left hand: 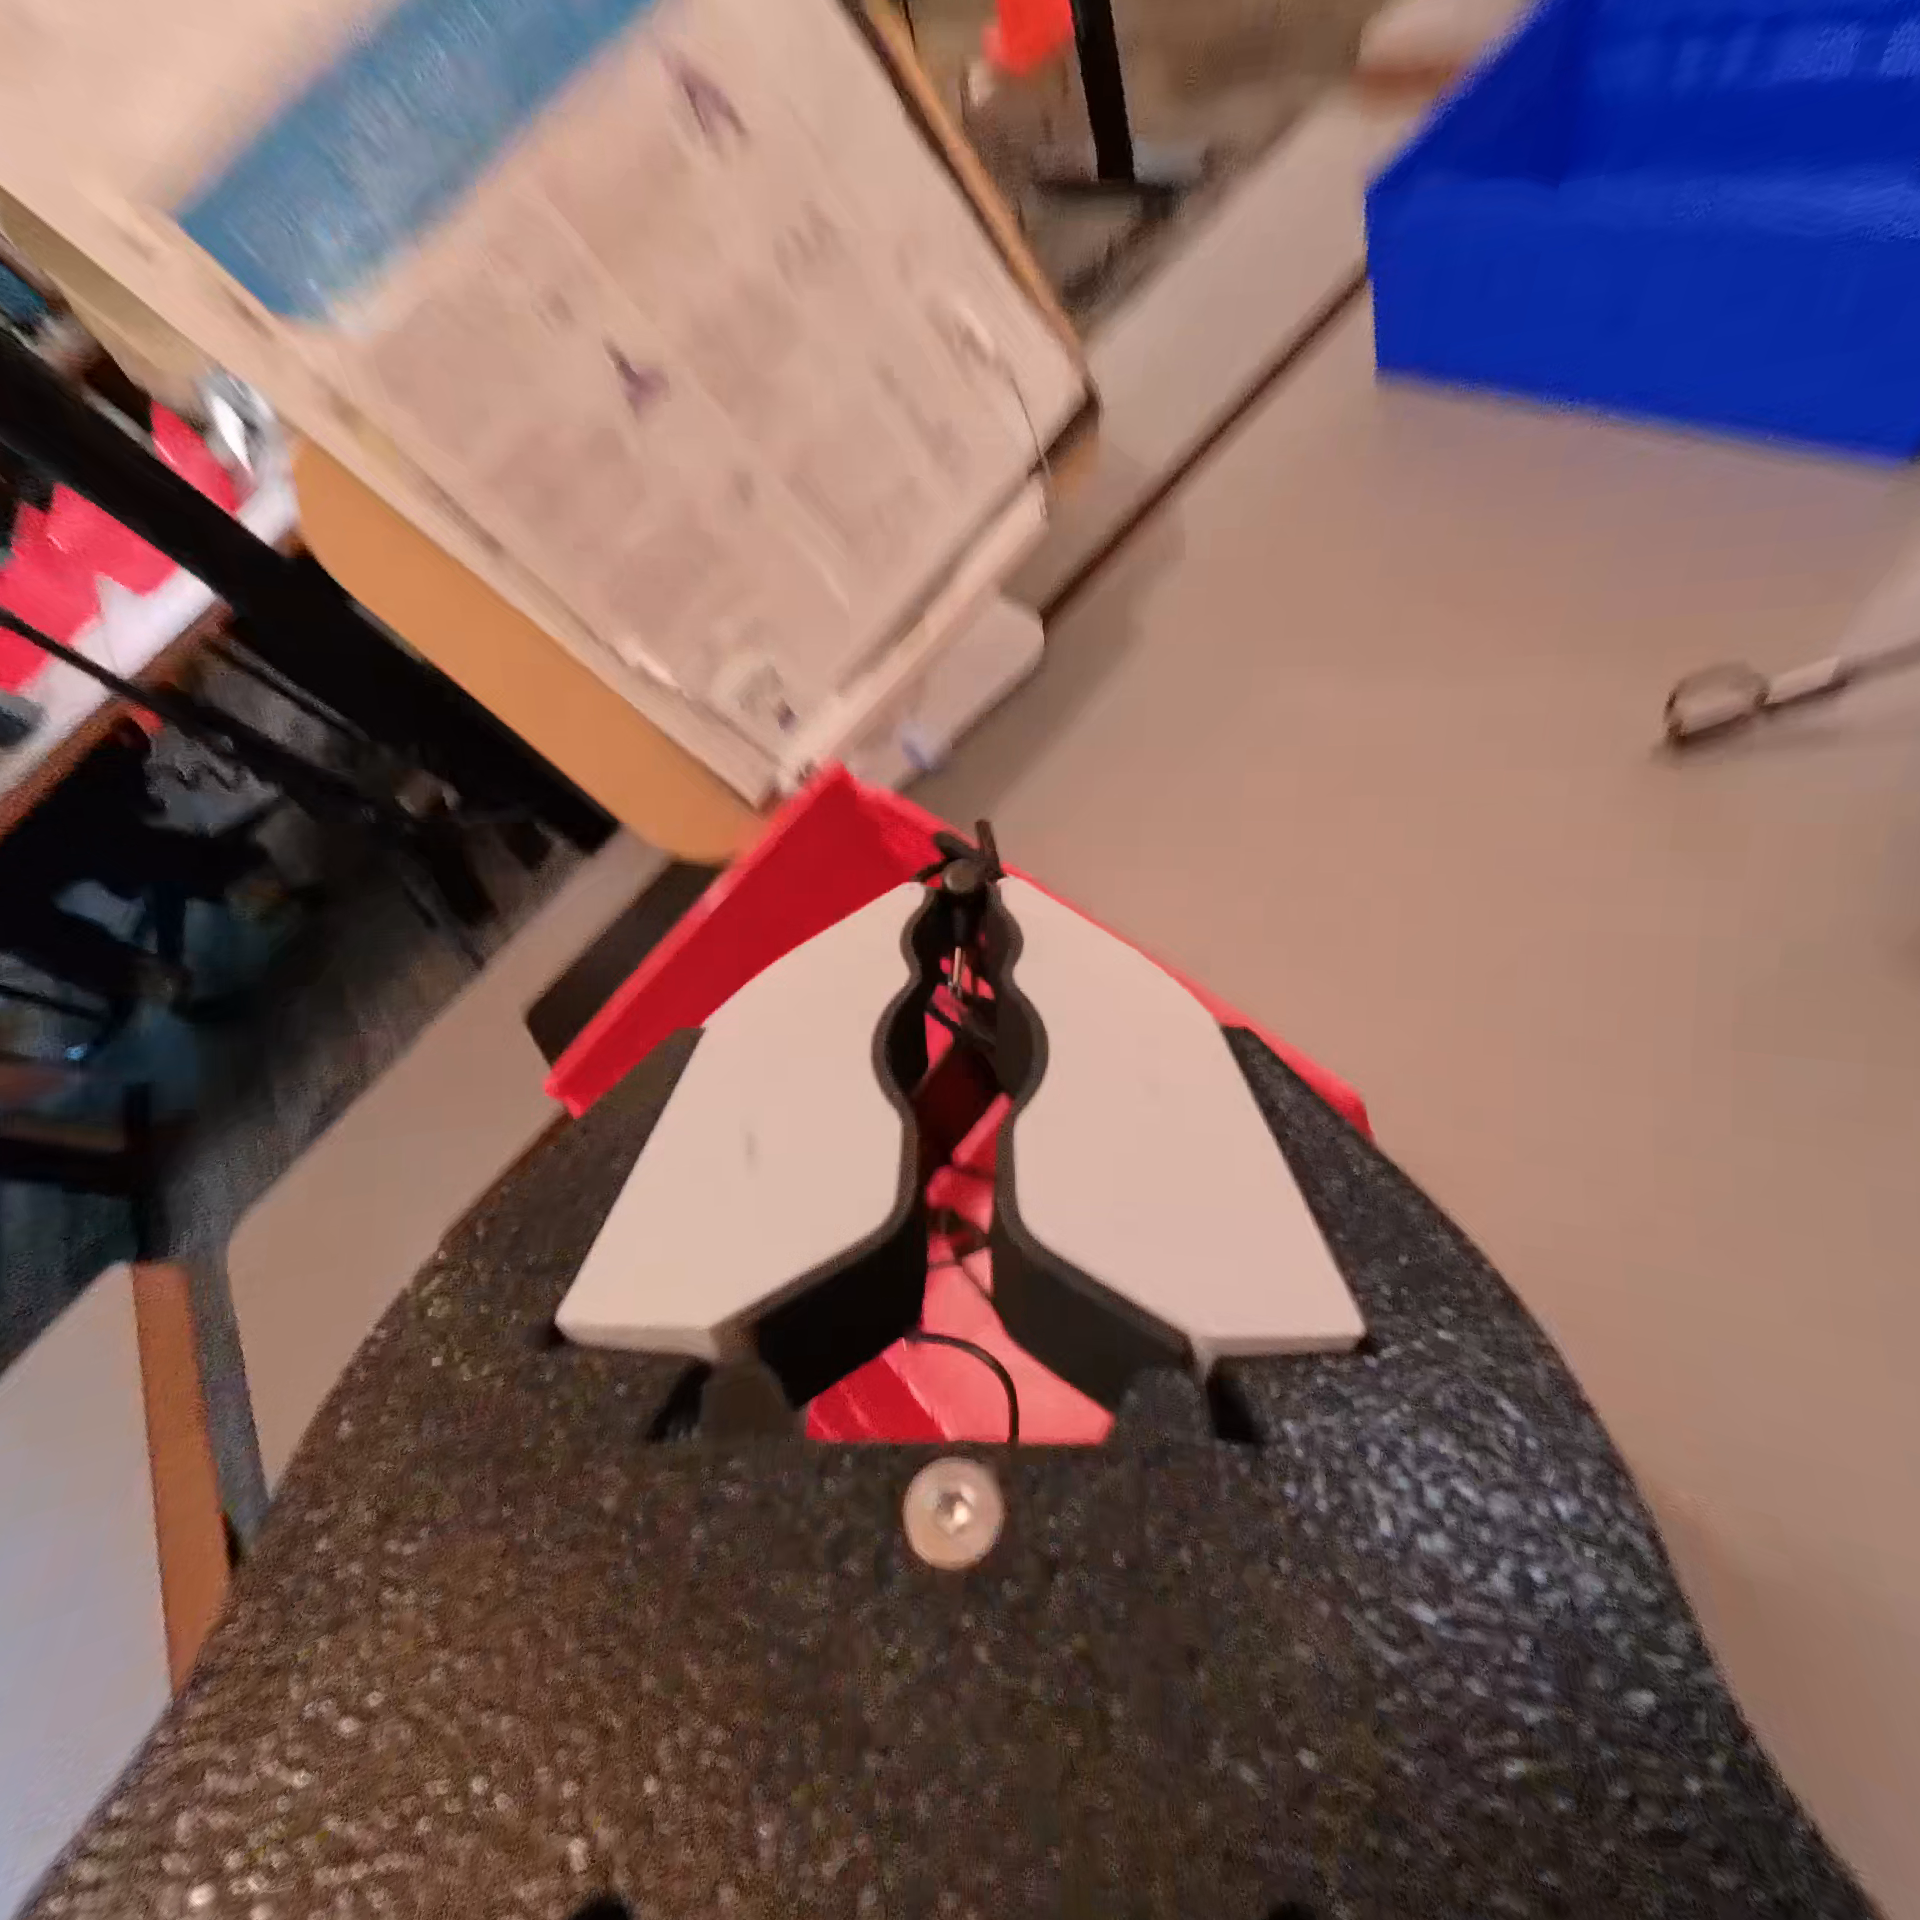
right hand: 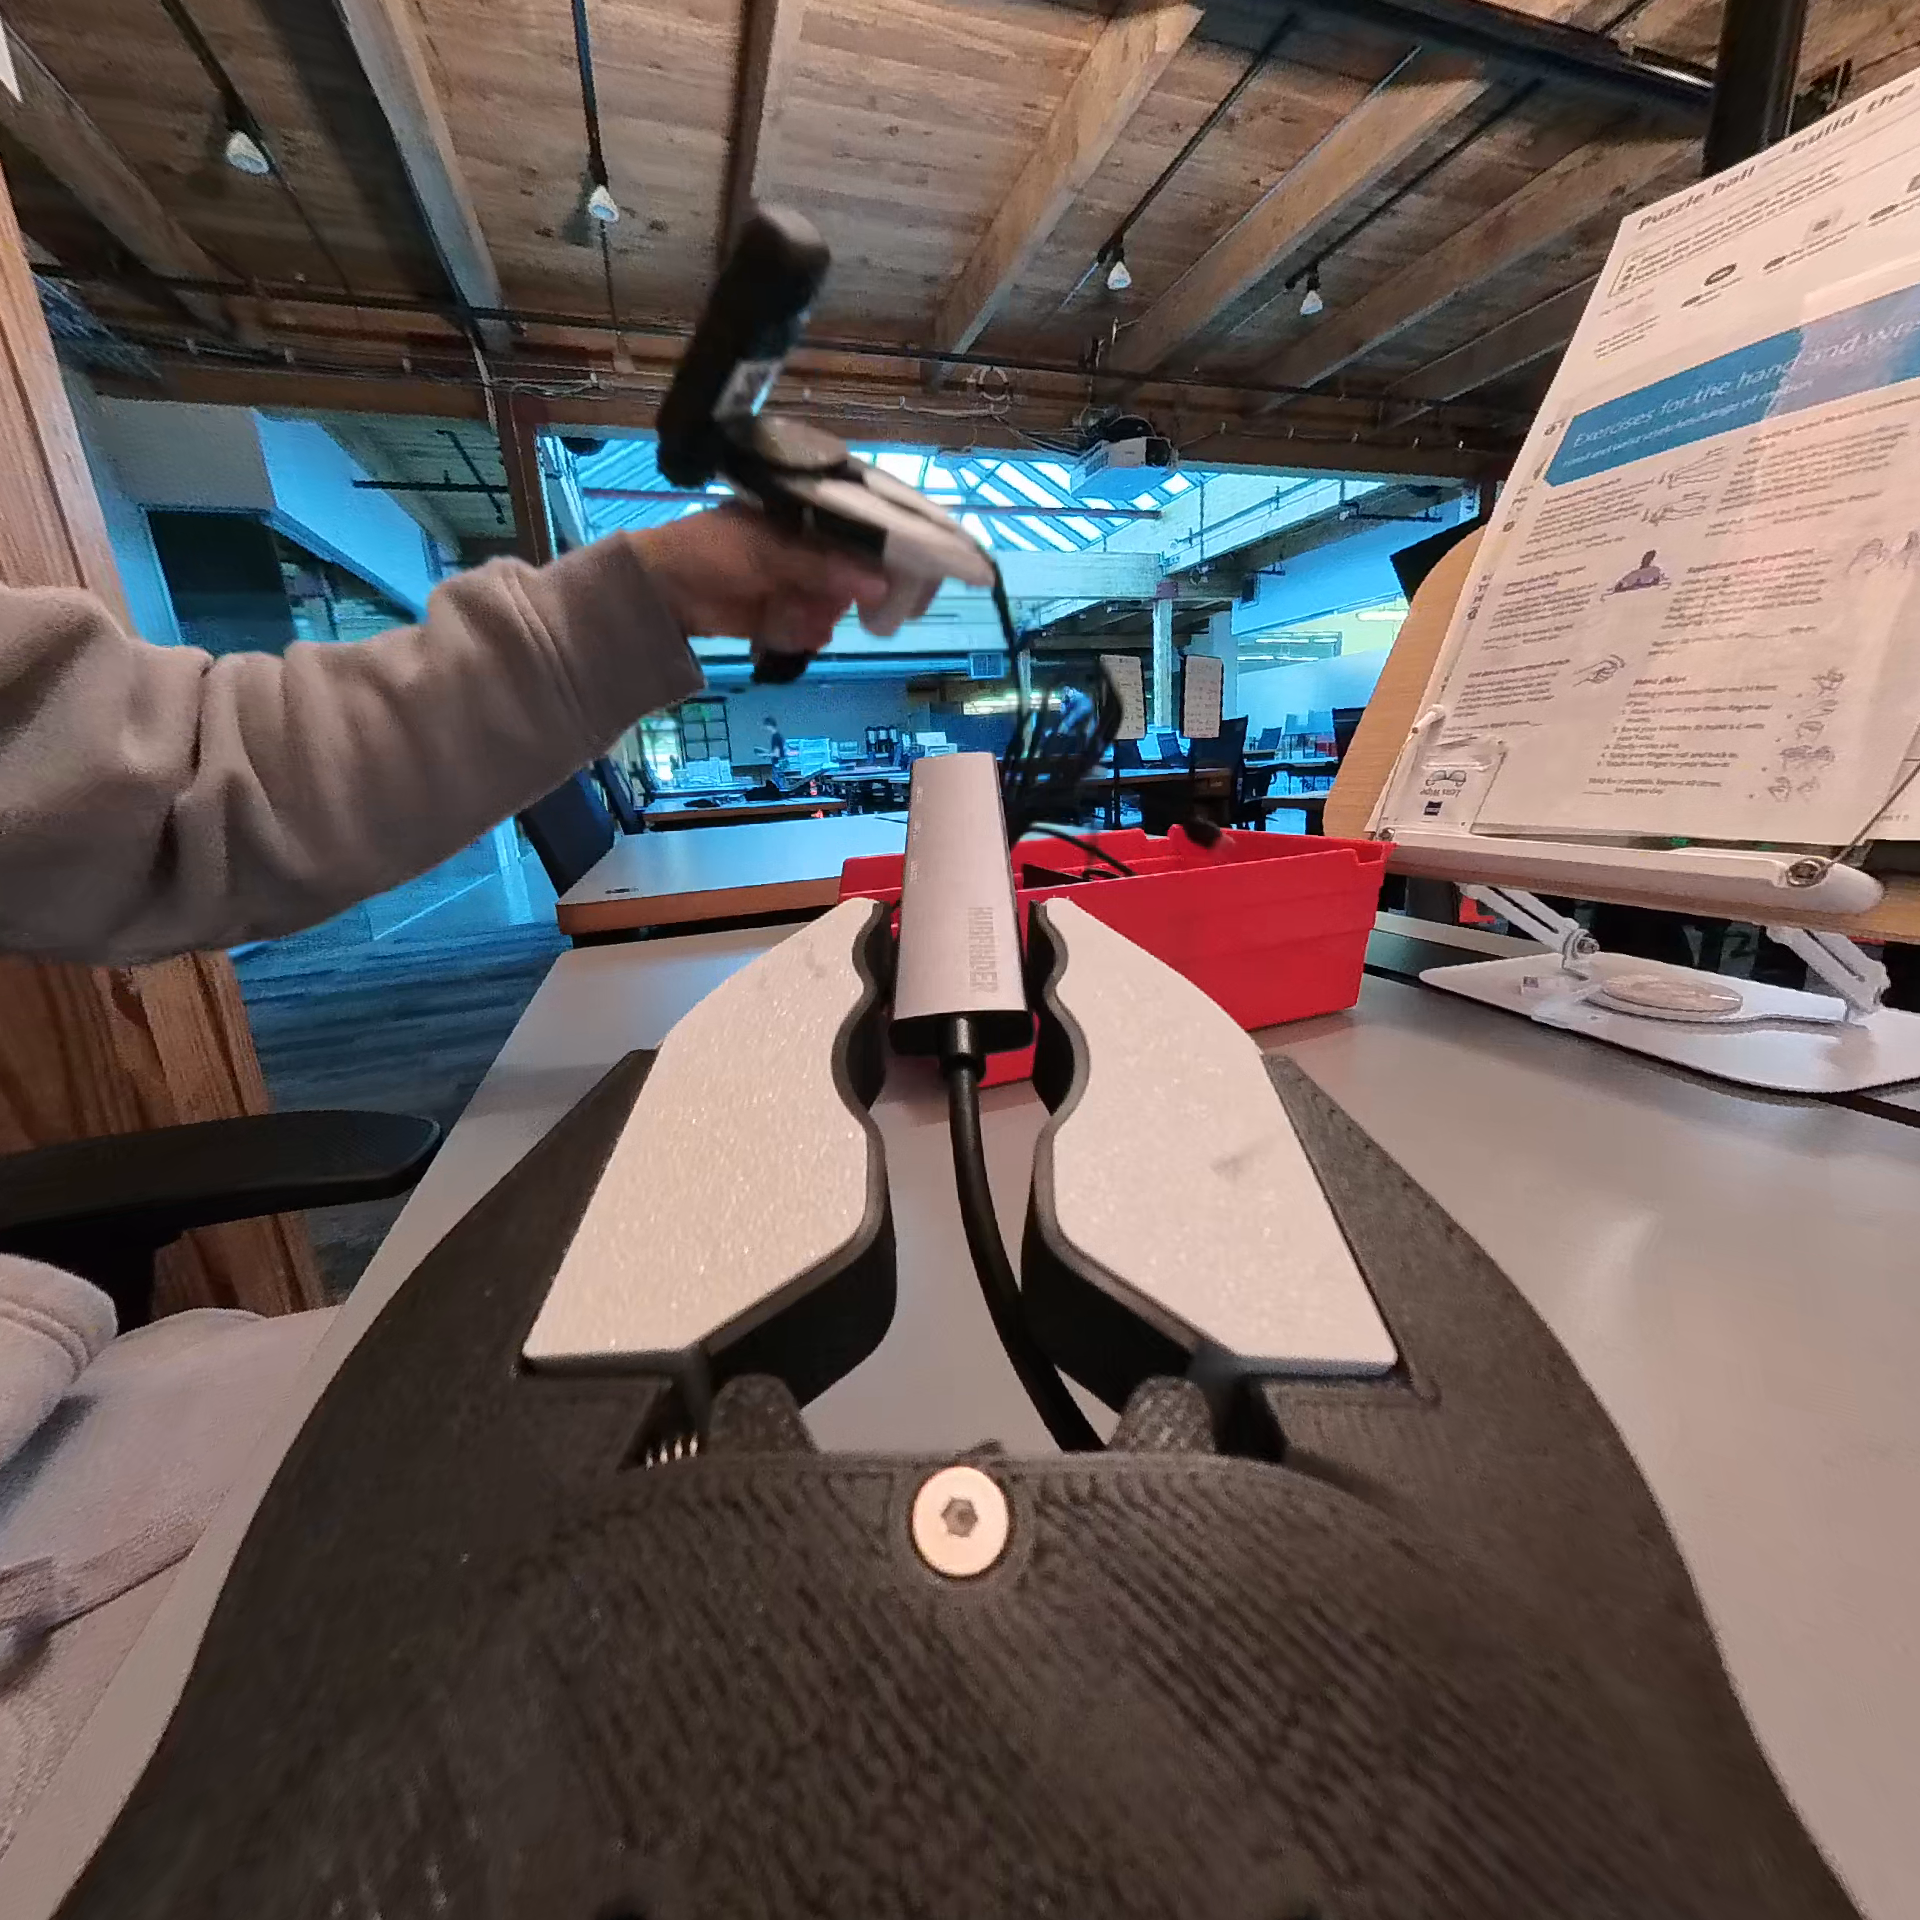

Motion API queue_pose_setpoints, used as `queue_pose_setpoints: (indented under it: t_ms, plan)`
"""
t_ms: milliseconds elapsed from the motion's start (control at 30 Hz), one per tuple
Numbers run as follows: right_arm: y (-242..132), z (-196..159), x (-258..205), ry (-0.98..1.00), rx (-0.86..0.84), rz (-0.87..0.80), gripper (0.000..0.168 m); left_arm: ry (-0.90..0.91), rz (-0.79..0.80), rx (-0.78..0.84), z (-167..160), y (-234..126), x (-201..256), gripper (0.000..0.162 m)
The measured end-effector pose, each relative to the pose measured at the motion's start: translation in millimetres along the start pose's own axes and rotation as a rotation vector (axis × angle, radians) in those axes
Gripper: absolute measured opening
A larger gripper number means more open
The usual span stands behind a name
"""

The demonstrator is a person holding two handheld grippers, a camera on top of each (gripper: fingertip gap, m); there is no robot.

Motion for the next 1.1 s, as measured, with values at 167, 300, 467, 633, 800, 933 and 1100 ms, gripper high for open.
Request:
queue_pose_setpoints:
  t_ms: [167, 300, 467, 633, 800, 933, 1100]
  plan:
    - [0, 0, -1, -0.008, 0.002, 0.003, 0.024, -0.065, -0.018, 0.277, 57, -53, -18, 0.007]
    - [-5, 2, 3, 0.026, 0.050, 0.007, 0.024, -0.045, -0.138, 0.365, 88, -84, 0, 0.007]
    - [-15, 6, 8, 0.042, 0.065, 0.009, 0.024, -0.008, -0.184, 0.271, 87, -83, 45, 0.007]
    - [-29, 12, 19, 0.038, 0.086, -0.042, 0.024, -0.027, -0.336, 0.039, 56, -19, 92, 0.007]
    - [-35, 13, 23, 0.054, 0.114, -0.079, 0.024, -0.116, -0.409, -0.003, 28, 59, 111, 0.007]
    - [-36, 13, 24, 0.053, 0.125, -0.093, 0.024, -0.139, -0.309, 0.090, 38, 88, 102, 0.007]
    - [-37, 14, 27, 0.053, 0.133, -0.123, 0.024, -0.001, -0.042, 0.352, 93, 58, 85, 0.007]
Point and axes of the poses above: each gripper's, where its closed fingertips meet, y out along the fingers, z out of its top, x = y × z across the jaws, the point moved 9 cm from there along -y, back along the fingers, and after that the axes turned 9 degrees about -z, right-handed, at the moved point
